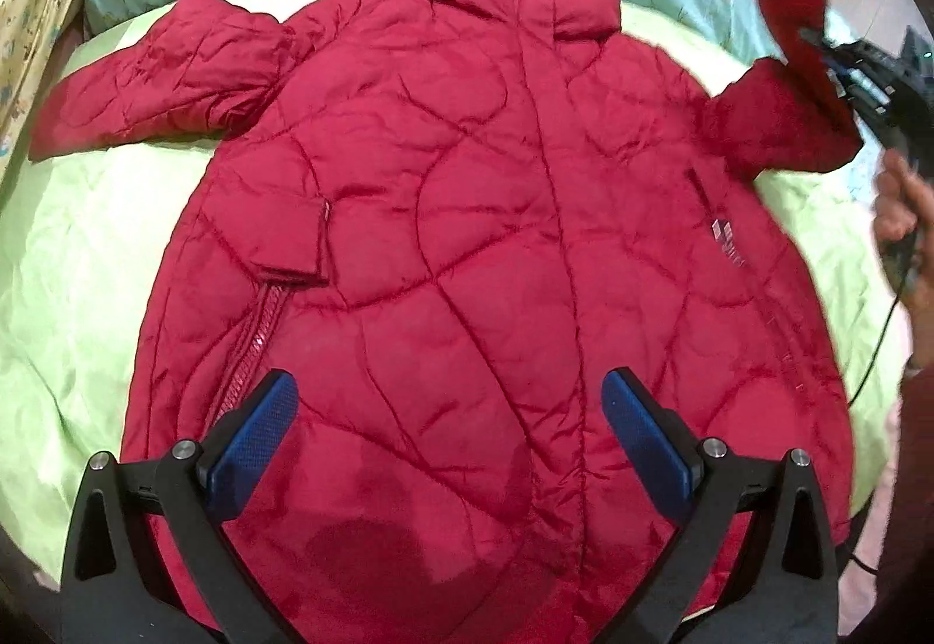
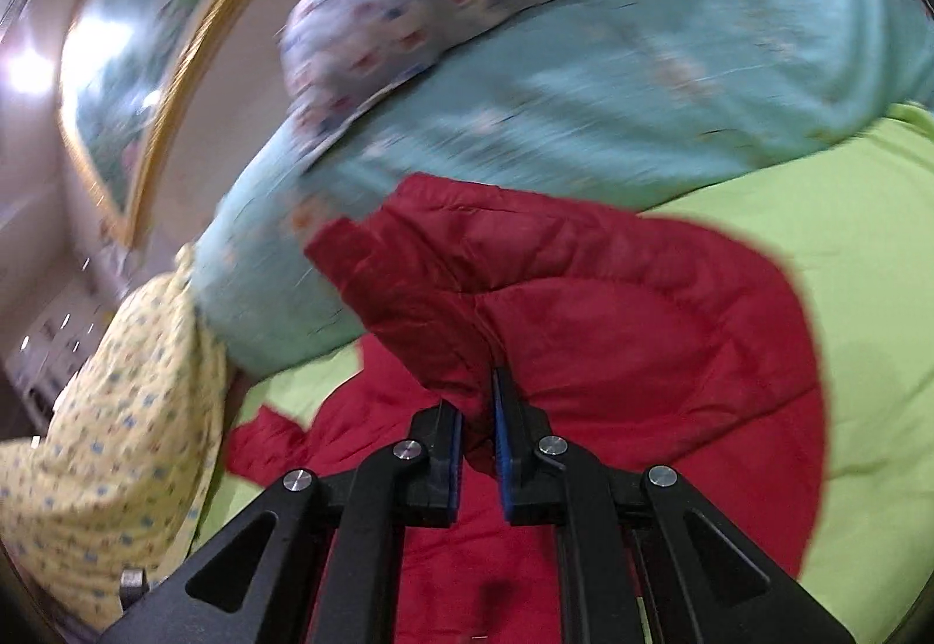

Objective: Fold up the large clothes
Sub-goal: 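Fold the held sleeve across the coat body with the right gripper, release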

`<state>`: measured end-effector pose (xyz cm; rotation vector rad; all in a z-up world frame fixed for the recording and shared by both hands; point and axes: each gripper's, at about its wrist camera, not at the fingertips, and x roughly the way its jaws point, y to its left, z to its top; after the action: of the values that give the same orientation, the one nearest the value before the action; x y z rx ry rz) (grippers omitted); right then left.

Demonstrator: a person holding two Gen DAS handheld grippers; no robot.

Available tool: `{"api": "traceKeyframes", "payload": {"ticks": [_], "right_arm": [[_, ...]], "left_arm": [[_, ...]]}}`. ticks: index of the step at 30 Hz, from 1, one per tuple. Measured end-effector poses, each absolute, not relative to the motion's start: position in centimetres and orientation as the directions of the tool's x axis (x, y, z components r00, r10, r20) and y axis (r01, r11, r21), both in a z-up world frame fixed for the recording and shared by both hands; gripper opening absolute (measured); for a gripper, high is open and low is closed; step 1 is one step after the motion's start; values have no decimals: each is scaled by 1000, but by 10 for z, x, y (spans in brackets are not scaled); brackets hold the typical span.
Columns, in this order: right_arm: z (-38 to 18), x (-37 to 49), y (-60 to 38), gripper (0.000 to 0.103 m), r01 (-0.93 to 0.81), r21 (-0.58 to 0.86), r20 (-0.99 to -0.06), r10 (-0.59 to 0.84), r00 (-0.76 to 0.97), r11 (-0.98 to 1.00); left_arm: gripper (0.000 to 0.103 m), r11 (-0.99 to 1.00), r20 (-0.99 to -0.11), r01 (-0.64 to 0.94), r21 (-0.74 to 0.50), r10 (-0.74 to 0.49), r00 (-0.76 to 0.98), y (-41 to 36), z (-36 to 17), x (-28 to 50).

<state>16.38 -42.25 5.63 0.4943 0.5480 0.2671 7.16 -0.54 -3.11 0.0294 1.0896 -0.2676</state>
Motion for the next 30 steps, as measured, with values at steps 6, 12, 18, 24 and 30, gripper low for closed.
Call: {"api": "traceKeyframes", "payload": {"ticks": [6,12,18,24,30], "right_arm": [[53,180,-341,9,-231,442,-471,444,762,866],[35,190,-257,9,-341,364,-532,494,688,867],[12,196,-196,9,-409,305,-585,509,632,860],[-11,199,-168,9,-430,263,-621,492,610,864],[-28,202,-160,9,-429,247,-639,479,602,869]], "left_arm": [[103,920,-818,224,-322,-389,424,23,-9,95],[103,813,-706,210,-543,-578,410,48,17,145],[103,726,-625,192,-660,-673,397,59,25,199],[103,590,-542,87,-803,-783,304,61,-7,264],[74,567,-544,39,-823,-805,236,47,-40,299]]}}
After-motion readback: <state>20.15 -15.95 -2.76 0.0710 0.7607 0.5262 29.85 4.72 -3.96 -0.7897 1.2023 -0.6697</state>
